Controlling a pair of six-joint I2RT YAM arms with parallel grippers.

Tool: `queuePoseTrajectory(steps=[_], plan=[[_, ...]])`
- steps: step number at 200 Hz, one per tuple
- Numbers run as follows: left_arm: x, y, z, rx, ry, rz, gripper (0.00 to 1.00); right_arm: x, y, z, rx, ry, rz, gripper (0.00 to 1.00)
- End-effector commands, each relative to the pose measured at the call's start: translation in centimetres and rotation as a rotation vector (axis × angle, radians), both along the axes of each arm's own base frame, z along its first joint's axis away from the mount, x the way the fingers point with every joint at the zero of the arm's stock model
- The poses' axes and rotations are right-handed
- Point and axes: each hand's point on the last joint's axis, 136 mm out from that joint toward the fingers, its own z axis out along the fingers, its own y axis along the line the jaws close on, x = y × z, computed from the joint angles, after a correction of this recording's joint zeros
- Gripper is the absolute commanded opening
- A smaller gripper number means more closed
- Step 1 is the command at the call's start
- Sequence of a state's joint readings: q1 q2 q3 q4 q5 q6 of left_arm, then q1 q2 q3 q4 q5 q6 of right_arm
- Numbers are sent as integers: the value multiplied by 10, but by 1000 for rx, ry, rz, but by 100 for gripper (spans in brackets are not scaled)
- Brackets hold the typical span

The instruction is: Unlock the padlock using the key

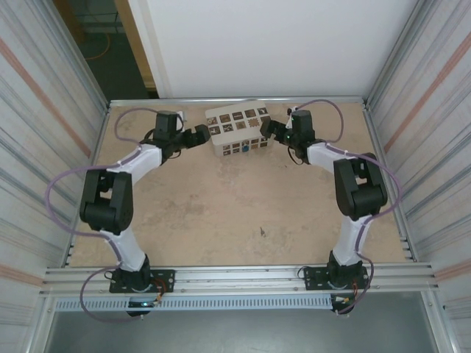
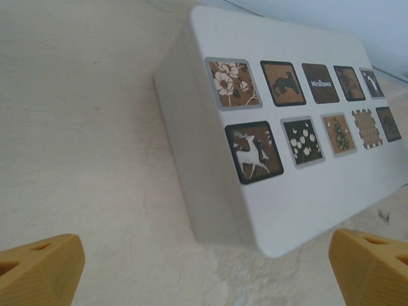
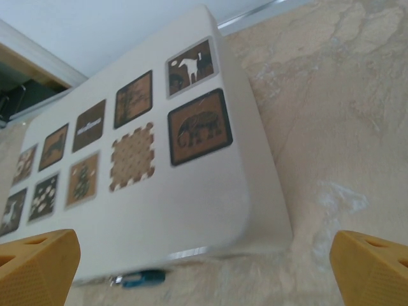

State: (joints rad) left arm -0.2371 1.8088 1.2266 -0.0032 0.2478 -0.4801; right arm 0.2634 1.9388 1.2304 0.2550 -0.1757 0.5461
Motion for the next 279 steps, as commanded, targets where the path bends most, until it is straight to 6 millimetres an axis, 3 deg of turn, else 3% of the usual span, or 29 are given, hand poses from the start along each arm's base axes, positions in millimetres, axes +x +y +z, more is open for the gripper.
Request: queuePoseTrajectory(steps=[1,30,57,74,80,127,152,154,160,213,279], plan=[[11,-24,0,-90,33,-56,99,20,7,0,21,-17,-5,99],[24,-49,-15,-133,92,-132,99,29,17,-13,43,15,61,100],[30,-68,-23,-144,118,-182,99,31,30,-14,56,17,140,98],[32,-77,-17,-157,108,-204,99,28,34,-12,58,15,178,96],[32,-80,-29,-157,131,-210,99,27,36,-11,58,16,187,96],[23,-97,-24,-148,124,-266,99,6,51,-4,77,21,265,94],[16,-96,-29,-145,138,-273,99,-12,62,-1,81,27,297,94],[15,-97,-19,-148,118,-275,99,-13,63,-1,82,28,301,94],[13,-96,-13,-150,109,-276,99,-18,66,0,82,31,308,94],[-12,-89,-1,-157,97,-277,99,-67,81,-1,60,49,360,94],[-42,-80,-10,-132,135,-275,99,-143,110,-2,19,95,442,94]])
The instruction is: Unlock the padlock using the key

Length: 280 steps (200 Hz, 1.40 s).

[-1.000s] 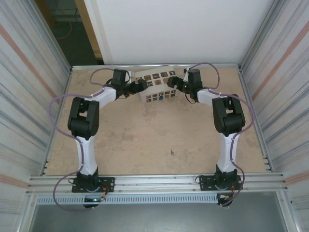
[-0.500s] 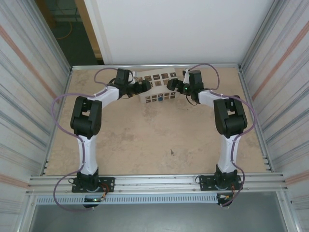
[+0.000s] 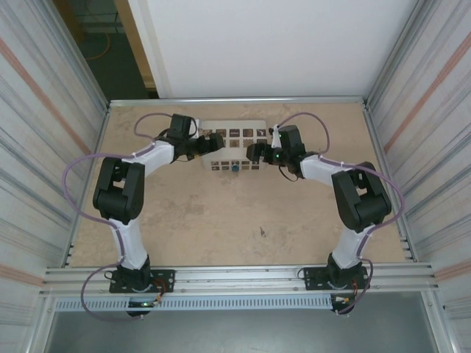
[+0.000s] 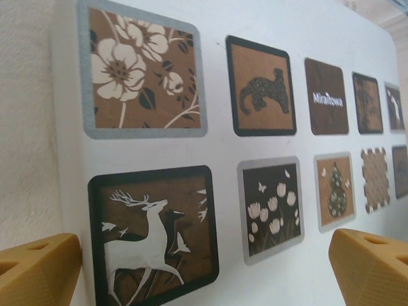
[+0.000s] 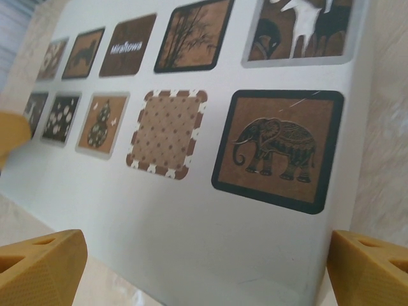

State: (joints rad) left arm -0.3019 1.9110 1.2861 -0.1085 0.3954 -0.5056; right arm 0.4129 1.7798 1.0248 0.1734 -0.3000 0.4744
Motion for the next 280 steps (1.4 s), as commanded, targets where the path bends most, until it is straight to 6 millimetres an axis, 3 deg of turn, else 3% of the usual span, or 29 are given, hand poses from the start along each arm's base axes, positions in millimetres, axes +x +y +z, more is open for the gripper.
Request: queuePoseTrajectory(steps=[1,42,94,120,167,194,222,246,280], plan=[[-17,-27,28,-72,-44,-110,99,-42,43,19,52,-4,149,94],[-13,-28,21,-63,-30,-104,99,-75,45,7,-13,39,132,94],[-5,-12,17,-2,-7,-42,99,-75,22,5,-72,49,34,97],[1,5,27,15,-2,-6,99,-75,8,13,-75,37,-1,99],[3,44,64,31,-61,51,99,-90,-26,22,-131,63,-61,99],[-18,54,79,29,-93,50,99,-113,-42,29,-168,91,-64,100],[-53,57,87,9,-114,41,99,-143,-51,30,-186,171,-40,89],[-89,60,83,21,-118,46,99,-173,-54,24,-193,272,-22,80],[-142,70,58,26,-63,77,99,-212,-56,7,-287,381,12,72]])
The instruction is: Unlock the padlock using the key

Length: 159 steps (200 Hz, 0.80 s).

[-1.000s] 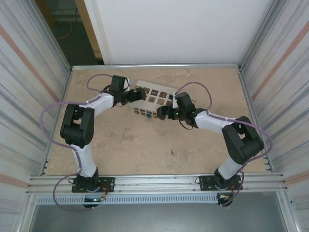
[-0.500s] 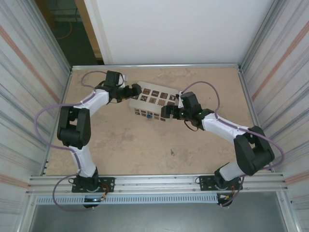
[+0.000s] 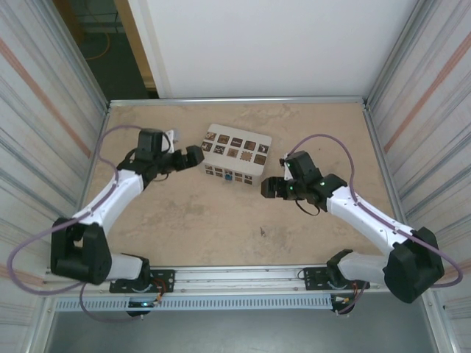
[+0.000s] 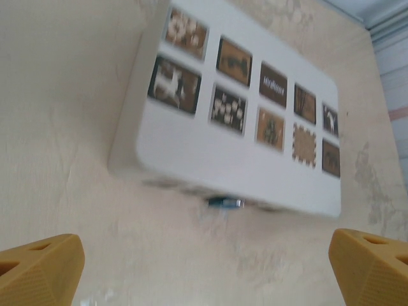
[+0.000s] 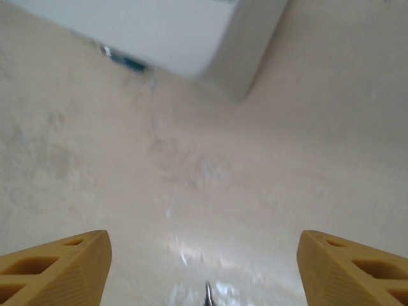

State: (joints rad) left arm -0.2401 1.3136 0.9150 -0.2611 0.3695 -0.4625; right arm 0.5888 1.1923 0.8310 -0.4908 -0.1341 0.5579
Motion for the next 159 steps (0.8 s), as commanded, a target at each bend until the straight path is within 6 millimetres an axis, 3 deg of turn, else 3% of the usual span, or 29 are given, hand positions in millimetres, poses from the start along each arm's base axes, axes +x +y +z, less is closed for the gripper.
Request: queuePoseTrajectory(steps=[1,35,70,120,159], plan=[[-33,7,-16,2,40,29,99,-44,-12,-24,-95,161,8,72],[-70,17,-34,-8,66,63,99,-69,-7,-43,-199,240,77,67],[-89,23,-46,-18,85,91,99,-88,4,-66,-313,332,175,63],[-93,34,-57,43,100,117,99,-98,32,-84,-398,374,285,53],[-91,34,-54,45,88,114,99,-94,37,-99,-450,389,298,48]])
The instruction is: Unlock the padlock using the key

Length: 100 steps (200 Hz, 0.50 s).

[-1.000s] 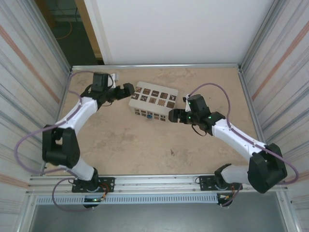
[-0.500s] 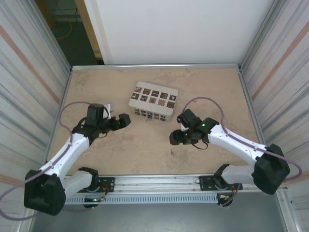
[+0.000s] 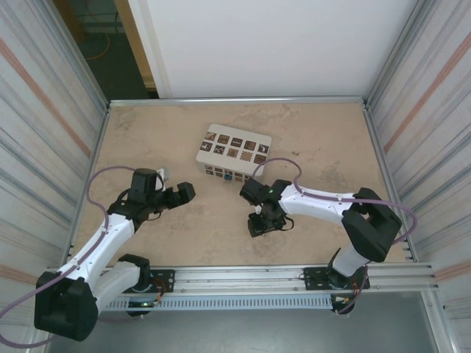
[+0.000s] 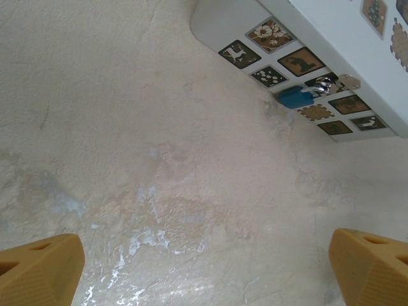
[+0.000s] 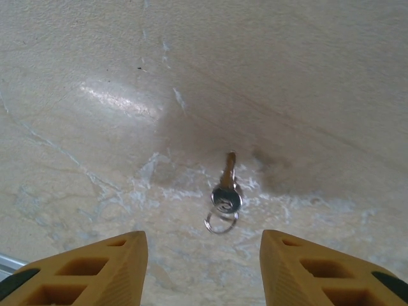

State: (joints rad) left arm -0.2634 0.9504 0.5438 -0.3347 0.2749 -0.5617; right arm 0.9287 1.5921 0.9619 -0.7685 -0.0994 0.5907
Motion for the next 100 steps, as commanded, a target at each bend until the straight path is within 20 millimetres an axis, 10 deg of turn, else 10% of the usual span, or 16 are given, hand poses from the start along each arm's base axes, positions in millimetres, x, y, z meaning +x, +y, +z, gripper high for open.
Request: queuePoseTrajectory(steps=[1,100], plan=[[2,3,6,18,-20,3,99,3,-2,-5,-52,-1,20,48],[0,6,0,41,0,2,99,0,-3,-17,-86,34,41,38]])
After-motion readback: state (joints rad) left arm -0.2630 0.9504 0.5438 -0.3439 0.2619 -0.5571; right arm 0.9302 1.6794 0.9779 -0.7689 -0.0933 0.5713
